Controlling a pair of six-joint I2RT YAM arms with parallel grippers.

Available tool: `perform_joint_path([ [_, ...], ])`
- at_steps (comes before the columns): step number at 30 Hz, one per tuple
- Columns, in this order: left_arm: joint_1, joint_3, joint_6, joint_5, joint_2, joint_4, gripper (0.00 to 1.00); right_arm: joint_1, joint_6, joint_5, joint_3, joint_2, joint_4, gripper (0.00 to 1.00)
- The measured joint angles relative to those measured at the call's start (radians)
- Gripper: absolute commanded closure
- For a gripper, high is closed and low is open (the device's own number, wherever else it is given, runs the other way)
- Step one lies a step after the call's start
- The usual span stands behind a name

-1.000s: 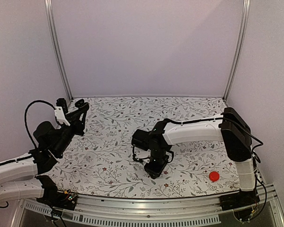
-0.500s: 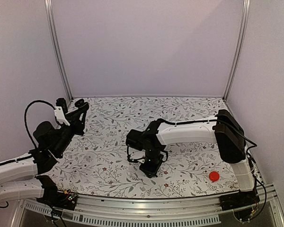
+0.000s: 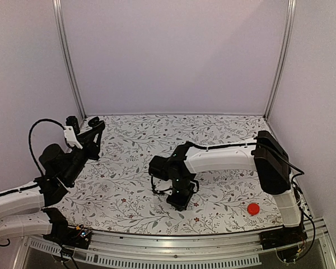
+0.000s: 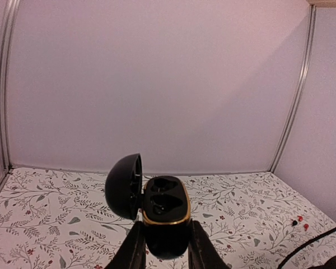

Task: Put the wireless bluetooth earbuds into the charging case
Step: Pick up the left earbud from the center of the board, then insert the left earbud into the left side groove of the charging case.

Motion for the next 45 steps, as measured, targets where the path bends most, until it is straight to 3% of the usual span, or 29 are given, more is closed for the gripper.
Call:
perform_joint_path([
  [12, 0.000, 0.000, 0.000, 0.005, 0.005, 0.005, 0.78, 0.000, 0.000, 0.013, 0.000, 0.000, -0.005, 0.87],
  [21, 0.000, 0.000, 0.002, 0.040, 0.019, 0.012, 0.78, -0.019, 0.010, 0.027, -0.002, -0.027, 0.108, 0.91],
  [29, 0.001, 0.000, 0.008, 0.188, 0.046, 0.056, 0.81, -0.077, 0.019, 0.070, -0.122, -0.345, 0.459, 0.91],
  [36, -0.018, 0.002, 0.034, 0.427, 0.093, 0.137, 0.81, -0.089, -0.034, -0.007, -0.243, -0.663, 0.833, 0.90],
  [45, -0.145, 0.010, 0.093, 0.668, 0.157, 0.231, 0.81, -0.088, -0.075, -0.224, -0.360, -0.766, 1.167, 0.90],
])
